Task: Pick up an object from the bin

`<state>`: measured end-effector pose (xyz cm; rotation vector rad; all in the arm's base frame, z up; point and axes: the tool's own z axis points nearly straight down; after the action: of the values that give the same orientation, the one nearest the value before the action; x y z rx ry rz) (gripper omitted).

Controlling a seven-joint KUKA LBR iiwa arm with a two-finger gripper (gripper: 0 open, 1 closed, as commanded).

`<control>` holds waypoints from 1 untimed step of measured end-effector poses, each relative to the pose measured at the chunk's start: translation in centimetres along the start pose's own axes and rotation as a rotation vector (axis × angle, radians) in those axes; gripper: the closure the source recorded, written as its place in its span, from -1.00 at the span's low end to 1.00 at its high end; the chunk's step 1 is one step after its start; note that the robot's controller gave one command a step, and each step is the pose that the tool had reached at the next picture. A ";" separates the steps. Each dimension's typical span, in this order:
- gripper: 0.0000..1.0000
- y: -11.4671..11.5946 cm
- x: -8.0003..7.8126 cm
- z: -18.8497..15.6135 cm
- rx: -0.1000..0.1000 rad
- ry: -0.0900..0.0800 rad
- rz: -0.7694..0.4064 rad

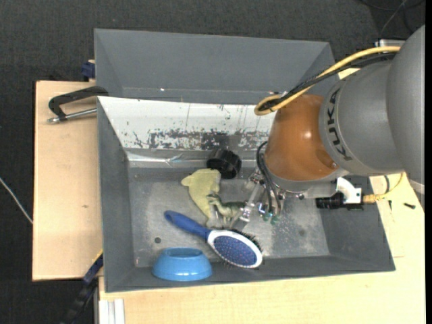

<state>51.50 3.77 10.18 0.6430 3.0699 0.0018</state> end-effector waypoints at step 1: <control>-1.00 4.7 4.1 -1.5 -0.006 -0.007 0.140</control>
Offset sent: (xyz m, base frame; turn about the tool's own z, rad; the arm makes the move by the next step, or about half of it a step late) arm -0.0229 0.0579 0.0120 0.1409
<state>49.59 9.75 11.66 0.8535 3.0098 0.0093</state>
